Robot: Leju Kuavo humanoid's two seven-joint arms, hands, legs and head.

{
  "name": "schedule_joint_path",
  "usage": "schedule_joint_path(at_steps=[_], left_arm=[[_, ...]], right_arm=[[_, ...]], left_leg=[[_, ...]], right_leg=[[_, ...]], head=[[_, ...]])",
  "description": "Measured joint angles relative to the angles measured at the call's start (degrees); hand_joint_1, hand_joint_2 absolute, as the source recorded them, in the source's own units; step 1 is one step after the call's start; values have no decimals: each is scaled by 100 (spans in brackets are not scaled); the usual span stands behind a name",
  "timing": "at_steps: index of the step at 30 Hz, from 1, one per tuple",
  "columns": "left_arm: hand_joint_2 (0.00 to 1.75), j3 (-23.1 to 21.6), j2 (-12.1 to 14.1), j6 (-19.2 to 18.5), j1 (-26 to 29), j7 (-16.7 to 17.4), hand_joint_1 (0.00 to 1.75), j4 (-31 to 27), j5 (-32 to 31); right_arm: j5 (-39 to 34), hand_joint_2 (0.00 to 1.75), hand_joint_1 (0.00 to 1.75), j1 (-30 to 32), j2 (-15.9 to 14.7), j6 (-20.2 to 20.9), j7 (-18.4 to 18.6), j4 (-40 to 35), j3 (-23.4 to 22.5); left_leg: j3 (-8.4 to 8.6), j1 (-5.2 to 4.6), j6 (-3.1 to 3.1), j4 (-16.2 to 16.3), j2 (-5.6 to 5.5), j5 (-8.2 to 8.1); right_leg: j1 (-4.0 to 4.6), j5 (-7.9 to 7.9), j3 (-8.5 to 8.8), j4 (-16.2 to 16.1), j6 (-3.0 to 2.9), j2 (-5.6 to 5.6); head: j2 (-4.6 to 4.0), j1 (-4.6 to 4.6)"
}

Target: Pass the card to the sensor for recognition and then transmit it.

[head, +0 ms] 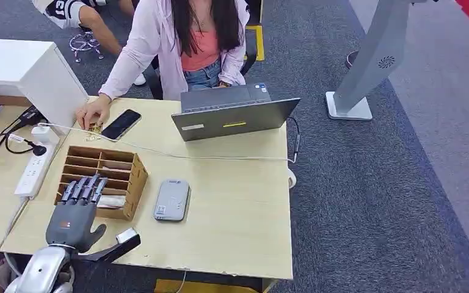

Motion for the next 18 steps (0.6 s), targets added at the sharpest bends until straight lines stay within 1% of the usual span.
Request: schedule_joint_path(at_steps=[2,3,8,18], left_arm=[[175,31,-4,2,7,2,0,-2,-9],[175,44,-4,0,9,4,175,-2,-9],[175,96,-17,-15,32,72,175,-35,-70],[175,158,-20,-31,71,74,175,-35,-15]], right_arm=[[2,0,0,0,0,2,0,0,-2],[2,0,0,0,0,2,0,0,-4],[39,0,0,0,2,4,-7,0,-9],[70,0,0,-2,2,4,-7,0,-44]], left_leg=[[0,0,0,0,0,0],[0,0,0,0,0,0],[0,0,0,0,0,0],[0,0,0,0,-1,0]], right_leg=[[0,0,0,0,0,0],[0,0,0,0,0,0],[0,0,0,0,0,0],[0,0,0,0,0,-1]], head=[[0,0],[0,0],[0,0],[0,0]])
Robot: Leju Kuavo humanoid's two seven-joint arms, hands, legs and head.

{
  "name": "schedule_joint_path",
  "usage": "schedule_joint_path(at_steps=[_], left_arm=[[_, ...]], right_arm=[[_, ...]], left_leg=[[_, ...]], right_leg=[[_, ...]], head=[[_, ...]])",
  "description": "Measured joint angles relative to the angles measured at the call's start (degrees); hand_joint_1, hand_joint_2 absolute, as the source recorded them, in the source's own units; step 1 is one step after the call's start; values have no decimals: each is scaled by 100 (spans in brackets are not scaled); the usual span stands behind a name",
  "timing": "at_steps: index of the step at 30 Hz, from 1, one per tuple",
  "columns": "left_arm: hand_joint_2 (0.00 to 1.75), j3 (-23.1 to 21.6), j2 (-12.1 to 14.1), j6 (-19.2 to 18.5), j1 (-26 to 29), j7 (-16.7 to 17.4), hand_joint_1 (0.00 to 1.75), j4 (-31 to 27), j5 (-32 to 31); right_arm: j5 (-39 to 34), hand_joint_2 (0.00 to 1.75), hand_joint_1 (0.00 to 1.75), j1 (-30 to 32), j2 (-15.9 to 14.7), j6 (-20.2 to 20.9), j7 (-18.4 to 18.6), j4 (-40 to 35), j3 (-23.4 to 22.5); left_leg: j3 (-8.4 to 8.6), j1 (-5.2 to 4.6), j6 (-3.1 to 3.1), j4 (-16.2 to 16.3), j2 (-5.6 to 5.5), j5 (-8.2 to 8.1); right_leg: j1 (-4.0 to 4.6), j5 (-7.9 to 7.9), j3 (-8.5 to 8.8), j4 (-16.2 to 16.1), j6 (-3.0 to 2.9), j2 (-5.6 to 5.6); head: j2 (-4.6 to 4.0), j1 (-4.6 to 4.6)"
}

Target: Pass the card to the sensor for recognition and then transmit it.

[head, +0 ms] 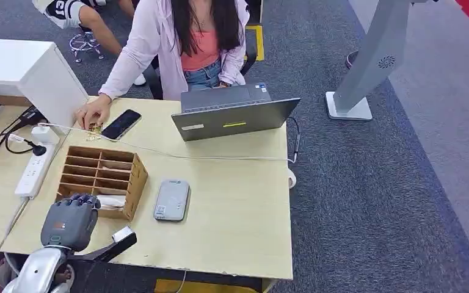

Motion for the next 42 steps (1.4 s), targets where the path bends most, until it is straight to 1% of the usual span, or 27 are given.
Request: schedule_joint_path(at_steps=[5,8,13,28,30,32,34,35,36,37,39,40,42], left_arm=[[175,0,0,-48,-1,-92,175,-2,70],[175,2,15,-173,-3,-193,175,-2,232],[175,4,57,-216,-4,-197,175,-2,293],[175,4,74,-221,-4,-197,175,-4,319],[175,4,74,-130,-12,-208,175,-4,332],[175,22,72,130,-43,-276,175,-4,367],[175,74,61,545,-185,-427,175,-2,472],[175,103,61,915,-379,-705,175,0,740],[175,107,63,1132,-663,-924,175,-9,1017],[175,109,68,1109,-966,-984,175,-55,1172],[175,144,79,861,-1443,-981,175,-182,1285],[175,171,83,809,-1595,-981,175,-210,1305],[175,197,83,806,-1702,-981,175,-288,1289]], right_arm=[[20,0,0,0,2,0,0,0,-2],[39,0,0,0,2,7,-2,0,-9],[68,0,0,0,2,7,-2,0,-37],[70,0,0,0,2,7,-2,0,-105],[83,0,0,-1,2,7,-18,0,-105],[142,0,0,-1,2,24,-46,0,-105],[212,0,0,-5,2,70,-81,0,-105],[262,0,0,-9,2,90,-144,-2,-105],[297,0,0,-17,2,96,-181,-2,-105],[313,0,0,-35,2,100,-188,-2,-105],[332,0,0,-76,2,101,-212,-2,-105],[339,0,0,-89,2,101,-216,-2,-105],[348,0,0,-86,2,100,-229,-2,-105]], left_leg=[[0,0,0,0,0,0],[0,0,0,0,-1,0],[1,0,0,0,-1,0],[1,0,0,0,-1,0],[1,0,0,0,-1,0],[1,0,0,0,-1,0],[2,1,3,2,-3,4],[-5,2,5,5,-11,9],[-17,5,5,5,-32,15],[-24,6,5,5,-49,25],[-17,2,3,3,-53,26],[-13,2,3,3,-42,26],[-10,2,3,3,-35,26]], right_leg=[[0,0,0,0,0,0],[0,0,0,0,0,0],[0,0,0,0,0,-1],[0,0,1,0,0,-2],[0,0,0,0,0,-2],[0,0,-2,0,0,-2],[0,1,-6,-1,0,-4],[1,2,-9,0,-1,-14],[4,4,-7,0,0,-35],[6,5,-4,0,1,-54],[2,13,3,1,-2,-52],[2,15,3,1,1,-41],[2,15,2,1,1,-36]], head=[[0,0],[0,0],[0,-2],[0,0],[0,0],[0,0],[0,2],[0,-9],[0,-9],[0,4],[0,9],[0,2],[0,2]])
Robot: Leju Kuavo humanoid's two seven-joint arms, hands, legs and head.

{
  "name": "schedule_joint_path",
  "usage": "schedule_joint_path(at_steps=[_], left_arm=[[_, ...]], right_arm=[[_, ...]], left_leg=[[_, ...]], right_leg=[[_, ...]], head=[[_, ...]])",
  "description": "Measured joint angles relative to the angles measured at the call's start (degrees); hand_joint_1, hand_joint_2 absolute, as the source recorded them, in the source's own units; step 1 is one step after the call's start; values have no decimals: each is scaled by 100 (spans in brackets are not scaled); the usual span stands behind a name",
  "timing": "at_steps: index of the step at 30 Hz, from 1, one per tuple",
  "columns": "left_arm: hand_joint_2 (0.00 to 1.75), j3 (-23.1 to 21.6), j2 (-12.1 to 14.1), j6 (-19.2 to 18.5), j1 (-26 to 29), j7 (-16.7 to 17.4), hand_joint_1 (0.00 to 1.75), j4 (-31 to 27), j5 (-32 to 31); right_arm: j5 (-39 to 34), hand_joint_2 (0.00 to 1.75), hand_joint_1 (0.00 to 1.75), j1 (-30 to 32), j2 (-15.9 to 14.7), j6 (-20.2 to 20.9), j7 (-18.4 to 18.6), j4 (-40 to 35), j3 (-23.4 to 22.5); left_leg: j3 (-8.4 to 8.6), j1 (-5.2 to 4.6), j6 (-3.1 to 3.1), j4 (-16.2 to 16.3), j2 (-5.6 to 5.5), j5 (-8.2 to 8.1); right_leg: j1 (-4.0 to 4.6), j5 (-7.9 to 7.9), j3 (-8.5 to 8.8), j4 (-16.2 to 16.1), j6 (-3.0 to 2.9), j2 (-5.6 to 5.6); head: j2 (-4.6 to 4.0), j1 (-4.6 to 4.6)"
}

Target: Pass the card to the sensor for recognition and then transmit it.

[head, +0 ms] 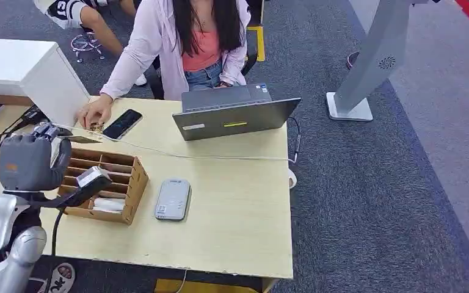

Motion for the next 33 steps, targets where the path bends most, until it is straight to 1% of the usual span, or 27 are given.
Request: schedule_joint_path(at_steps=[1,4,9,10,12,13,14,17,20,22,24,28,29,30,32,33], left_arm=[[175,2,0,49,-11,-29,175,-26,2],[175,4,-9,356,-118,-229,175,-142,116],[175,53,-59,503,-880,-359,175,-197,321],[175,81,-92,641,-1076,-424,175,-155,324],[175,186,-173,1035,-1428,-569,175,33,238],[175,223,-206,1159,-1570,-601,175,158,185],[175,292,-251,1379,-1682,-664,175,336,80],[175,394,-321,1736,-1843,-745,175,689,-191],[175,522,-380,2183,-2384,-754,175,1676,-723],[175,636,-396,2291,-2626,-767,175,2092,-811],[175,662,-428,2326,-2742,-769,175,2358,-844],[175,710,-474,2330,-2832,-769,175,2673,-857],[175,717,-483,2330,-2849,-704,175,2737,-1004],[175,719,-483,2334,-2903,-579,175,2833,-1299],[175,721,-457,2339,-3136,-246,175,3279,-2063],[175,719,-426,2339,-3295,-95,175,3575,-2305]], right_arm=[[7,0,0,0,0,0,-2,0,0],[87,0,0,-2,0,9,-31,0,2],[286,0,0,-24,-2,109,-83,-9,26],[348,0,0,-29,-2,116,-101,-9,44],[459,0,0,-40,-2,171,-125,-9,101],[492,0,0,-48,-2,186,-125,-9,125],[556,0,0,-60,-2,208,-129,-9,157],[647,0,0,-66,-2,217,-125,-7,179],[802,0,0,-89,-2,286,-103,-7,266],[826,0,0,-94,-2,295,-103,-7,295],[846,0,0,-91,-2,302,-101,-7,301],[846,0,0,-98,-2,302,-101,-7,310],[868,0,0,-98,-2,302,-101,-7,313],[896,0,0,-98,-2,306,-105,-7,315],[1005,0,0,-103,-2,334,-112,-7,345],[1060,0,0,-107,-2,354,-112,-7,365]], left_leg=[[0,0,0,0,-1,0],[-7,1,0,2,-3,0],[-8,1,1,2,-6,3],[-8,1,1,2,-5,3],[-7,1,1,2,-5,3],[-6,1,1,2,-5,4],[-5,0,1,2,-3,4],[-4,1,1,2,0,4],[-10,3,-1,2,-5,9],[-4,1,-1,2,11,8],[-6,2,-1,2,8,8],[-7,1,-1,2,10,7],[-7,1,-1,2,9,7],[-9,1,-1,2,8,7],[-10,2,-1,2,7,8],[-9,1,-1,2,9,8]], right_leg=[[0,0,-2,0,0,0],[1,0,-9,0,0,-3],[1,2,-9,0,2,-4],[1,3,-9,0,2,-4],[1,4,-8,0,2,-3],[1,4,-7,0,2,-3],[0,4,-7,0,1,-2],[1,5,-10,0,1,1],[3,7,-9,1,-1,-3],[1,8,-10,1,-1,13],[2,8,-10,1,0,12],[1,8,-10,1,0,14],[1,7,-10,0,0,13],[1,7,-10,0,0,11],[2,8,-10,1,0,10],[1,8,-11,1,0,12]], head=[[0,0],[0,0],[0,7],[0,2],[0,2],[0,2],[0,2],[0,-9],[0,11],[0,-20],[0,-9],[0,-9],[0,-9],[0,-9],[0,-2],[0,0]])
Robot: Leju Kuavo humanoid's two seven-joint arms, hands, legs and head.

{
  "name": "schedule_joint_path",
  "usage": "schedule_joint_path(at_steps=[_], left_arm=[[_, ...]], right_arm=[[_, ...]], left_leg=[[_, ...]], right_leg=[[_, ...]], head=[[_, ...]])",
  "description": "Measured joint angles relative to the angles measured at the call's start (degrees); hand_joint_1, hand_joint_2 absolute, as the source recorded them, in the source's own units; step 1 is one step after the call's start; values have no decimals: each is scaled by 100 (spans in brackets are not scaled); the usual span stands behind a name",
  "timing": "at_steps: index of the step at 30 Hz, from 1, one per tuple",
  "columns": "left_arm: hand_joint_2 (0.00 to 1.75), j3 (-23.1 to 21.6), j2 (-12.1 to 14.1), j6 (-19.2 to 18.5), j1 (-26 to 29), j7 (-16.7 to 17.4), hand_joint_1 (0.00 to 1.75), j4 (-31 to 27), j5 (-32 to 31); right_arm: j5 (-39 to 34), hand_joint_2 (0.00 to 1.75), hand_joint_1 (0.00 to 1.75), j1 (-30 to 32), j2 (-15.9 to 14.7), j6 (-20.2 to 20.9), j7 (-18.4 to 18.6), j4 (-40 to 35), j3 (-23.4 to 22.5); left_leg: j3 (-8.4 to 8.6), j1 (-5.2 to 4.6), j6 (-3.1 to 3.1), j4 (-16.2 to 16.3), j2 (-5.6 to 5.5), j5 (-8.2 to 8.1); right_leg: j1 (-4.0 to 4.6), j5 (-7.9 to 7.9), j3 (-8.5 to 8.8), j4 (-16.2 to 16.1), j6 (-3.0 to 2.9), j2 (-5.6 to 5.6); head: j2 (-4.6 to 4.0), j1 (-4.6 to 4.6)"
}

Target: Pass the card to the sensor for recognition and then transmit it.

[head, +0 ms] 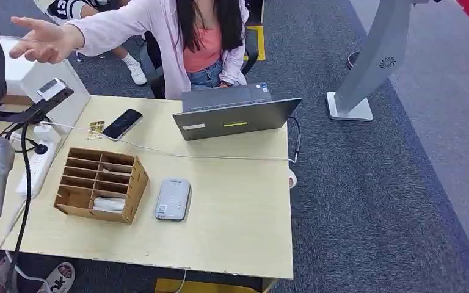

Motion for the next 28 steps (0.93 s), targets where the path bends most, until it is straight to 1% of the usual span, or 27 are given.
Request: schedule_joint_path(at_steps=[2,3,5,12,16,17,24,25,28], left_arm=[[175,-2,85,2,-282,337,175,634,-47],[175,-7,122,4,-369,432,175,834,-49],[175,-7,201,7,-408,500,175,1119,-49],[175,4,391,9,-279,587,175,1480,-43],[175,103,470,9,-152,541,175,1537,-34],[175,127,479,11,-115,530,0,1537,-34],[175,509,468,13,37,310,0,1537,-12],[0,577,459,13,63,188,0,1527,12],[0,811,400,17,294,-207,0,1253,181]], right_arm=[[52,0,0,2,0,35,-18,0,39],[61,0,0,4,0,39,-20,0,44],[83,0,0,2,0,50,-20,0,48],[100,0,0,2,0,50,15,0,50],[103,0,0,4,0,48,9,0,48],[103,0,0,3,0,48,7,0,48],[122,0,0,4,0,41,15,0,48],[122,0,0,4,0,41,15,0,48],[122,0,0,4,0,31,26,0,46]], left_leg=[[6,1,0,0,15,0],[7,1,0,-1,16,0],[8,1,-1,-1,16,0],[0,2,0,-2,11,0],[-1,1,0,-2,11,0],[0,1,0,-2,11,0],[0,1,0,-1,10,0],[1,1,0,-1,9,0],[1,0,0,-1,10,0]], right_leg=[[1,3,-1,1,-2,12],[1,3,-1,2,-2,14],[1,4,0,3,-3,16],[2,2,-1,3,-2,13],[1,2,-2,1,-2,12],[1,2,-2,1,-2,12],[1,2,-2,1,-2,10],[1,2,-2,1,-2,10],[0,2,-2,1,-2,11]], head=[[0,-9],[0,-11],[0,-11],[0,-11],[0,-11],[0,-9],[0,-9],[0,-11],[0,-9]])
